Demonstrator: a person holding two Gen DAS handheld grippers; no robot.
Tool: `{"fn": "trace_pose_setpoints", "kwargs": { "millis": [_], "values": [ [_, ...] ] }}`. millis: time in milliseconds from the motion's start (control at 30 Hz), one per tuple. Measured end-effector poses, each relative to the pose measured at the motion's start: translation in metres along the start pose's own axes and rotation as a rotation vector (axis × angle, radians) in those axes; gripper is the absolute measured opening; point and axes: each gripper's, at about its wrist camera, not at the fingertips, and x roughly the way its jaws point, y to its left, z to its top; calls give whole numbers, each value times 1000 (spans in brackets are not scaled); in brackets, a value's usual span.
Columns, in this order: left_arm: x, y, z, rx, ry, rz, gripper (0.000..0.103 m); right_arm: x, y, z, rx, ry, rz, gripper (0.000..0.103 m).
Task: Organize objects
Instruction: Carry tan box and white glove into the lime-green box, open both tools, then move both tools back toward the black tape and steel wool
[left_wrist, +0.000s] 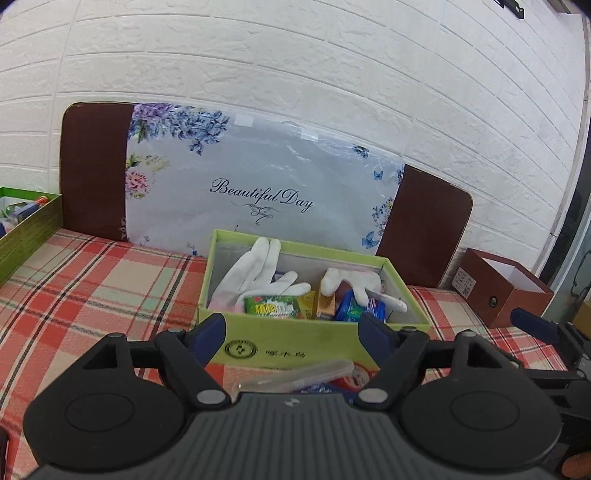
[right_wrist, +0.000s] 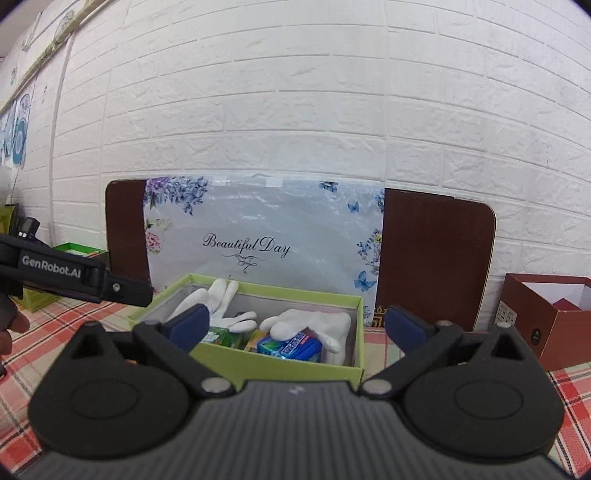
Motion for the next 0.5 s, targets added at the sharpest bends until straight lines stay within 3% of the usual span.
{"fn": "trace_pose_setpoints", "kwargs": {
  "millis": [167, 500],
  "values": [
    [-25, 1, -42, -6, 68, -7, 82, -41, 11, -22, 12, 34, 13, 103],
    [-43, 19, -110, -61, 208, 55, 82, -77, 25, -90, 77, 226, -6, 103]
  ]
}}
